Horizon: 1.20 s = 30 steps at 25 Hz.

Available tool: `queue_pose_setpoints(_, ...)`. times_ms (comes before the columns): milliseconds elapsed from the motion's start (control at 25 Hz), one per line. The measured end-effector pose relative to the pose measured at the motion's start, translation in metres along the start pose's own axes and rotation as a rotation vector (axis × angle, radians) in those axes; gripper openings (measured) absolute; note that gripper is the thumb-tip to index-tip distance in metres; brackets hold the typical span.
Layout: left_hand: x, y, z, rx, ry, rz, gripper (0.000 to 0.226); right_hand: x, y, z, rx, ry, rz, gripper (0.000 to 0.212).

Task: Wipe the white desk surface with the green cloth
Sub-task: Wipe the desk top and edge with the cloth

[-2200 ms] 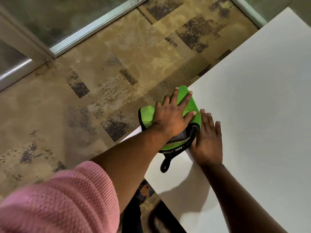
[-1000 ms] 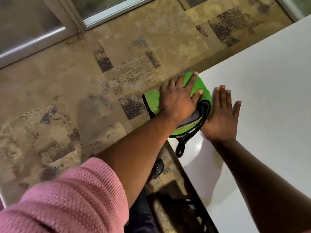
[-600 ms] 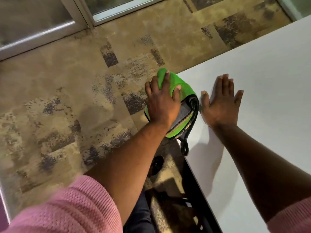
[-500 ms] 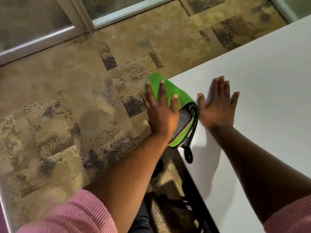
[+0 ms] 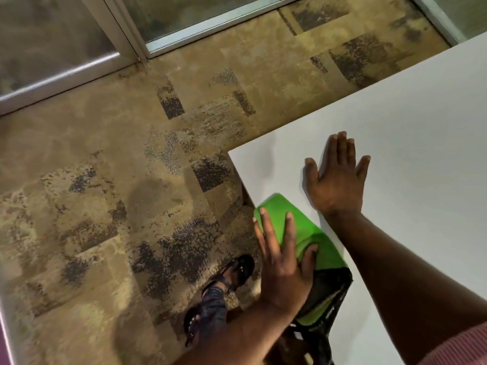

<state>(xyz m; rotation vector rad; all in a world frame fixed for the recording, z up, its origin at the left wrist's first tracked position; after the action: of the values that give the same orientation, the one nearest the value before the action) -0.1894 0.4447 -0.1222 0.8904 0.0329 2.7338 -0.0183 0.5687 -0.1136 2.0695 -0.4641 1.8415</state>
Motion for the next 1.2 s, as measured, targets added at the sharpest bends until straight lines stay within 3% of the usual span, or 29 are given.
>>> queue_pose_setpoints(80,0.018,-0.04,-0.004,-0.016,-0.064,0.001,0.072,0.0,0.001,-0.001,-0.002,-0.003,-0.005,0.08)
queue_pose_setpoints(160,0.036,-0.098,-0.006,-0.051,-0.324,-0.003,0.071,0.0,0.002,-0.001,-0.003,0.0,-0.005,0.08)
queue_pose_setpoints(240,0.049,-0.151,-0.002,-0.191,-0.606,-0.1,0.071,0.001,0.001,0.0,0.005,0.001,-0.018,0.079)
queue_pose_setpoints(320,0.05,-0.194,0.005,-0.356,-0.722,-0.209,0.07,0.004,0.001,0.001,0.008,0.008,-0.029,0.076)
queue_pose_setpoints(440,0.033,-0.244,0.023,-0.466,-0.749,-0.308,0.068,0.005,0.003,0.001,-0.006,-0.109,0.036,0.067)
queue_pose_setpoints(680,0.003,-0.267,0.051,-0.595,-0.807,-0.362,0.07,0.0,0.006,0.015,-0.162,-0.621,0.273,0.061)
queue_pose_setpoints(960,0.028,-0.167,0.032,-0.696,-0.765,-0.559,0.067,0.029,0.026,0.023,-0.216,-0.8,0.203,0.061)
queue_pose_setpoints(1200,-0.027,-0.199,0.091,-0.75,-0.767,-0.725,0.071,0.045,0.092,0.031,-0.281,-0.65,0.232,0.058)
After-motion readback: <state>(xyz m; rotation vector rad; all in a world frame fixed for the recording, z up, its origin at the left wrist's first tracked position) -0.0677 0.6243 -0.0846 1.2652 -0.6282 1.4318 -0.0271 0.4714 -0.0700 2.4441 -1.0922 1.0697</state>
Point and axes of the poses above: each hand's wrist, its own y-axis away from the middle knuckle, its own x-axis out of the back of the hand, z = x × y, the point moved 2 cm from there along -y, towards the middle knuckle, and after that the axes turned 3 degrees about y, right-handed, at the moved point
